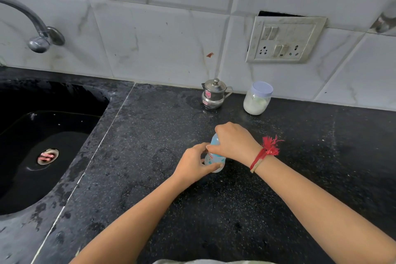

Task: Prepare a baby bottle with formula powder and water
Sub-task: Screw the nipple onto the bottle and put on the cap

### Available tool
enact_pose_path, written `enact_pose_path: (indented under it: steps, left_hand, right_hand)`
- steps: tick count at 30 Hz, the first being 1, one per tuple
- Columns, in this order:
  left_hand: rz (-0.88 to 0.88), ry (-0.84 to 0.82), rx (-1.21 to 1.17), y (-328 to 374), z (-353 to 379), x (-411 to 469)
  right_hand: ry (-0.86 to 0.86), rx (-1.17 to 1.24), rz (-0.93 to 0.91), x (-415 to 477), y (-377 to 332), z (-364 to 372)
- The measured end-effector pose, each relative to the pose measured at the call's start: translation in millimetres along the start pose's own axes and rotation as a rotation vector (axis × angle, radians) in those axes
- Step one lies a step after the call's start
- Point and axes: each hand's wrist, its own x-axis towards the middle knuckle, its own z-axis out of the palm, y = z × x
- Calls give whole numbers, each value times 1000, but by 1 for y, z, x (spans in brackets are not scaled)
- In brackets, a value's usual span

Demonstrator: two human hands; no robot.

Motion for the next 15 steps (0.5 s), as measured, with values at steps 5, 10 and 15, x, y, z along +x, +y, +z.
enact_pose_path:
  steps: [5, 10, 15]
  left_hand:
    - [-29, 12, -25, 4, 0, -6]
    - [-20, -14, -14, 8, 1, -16]
    - [22, 85, -80, 21, -14, -27]
  right_hand:
    - [-34, 38, 24, -5, 1, 1]
    - [-158, 283, 69, -13, 14, -7]
    - [24, 665, -54, -40, 21, -3]
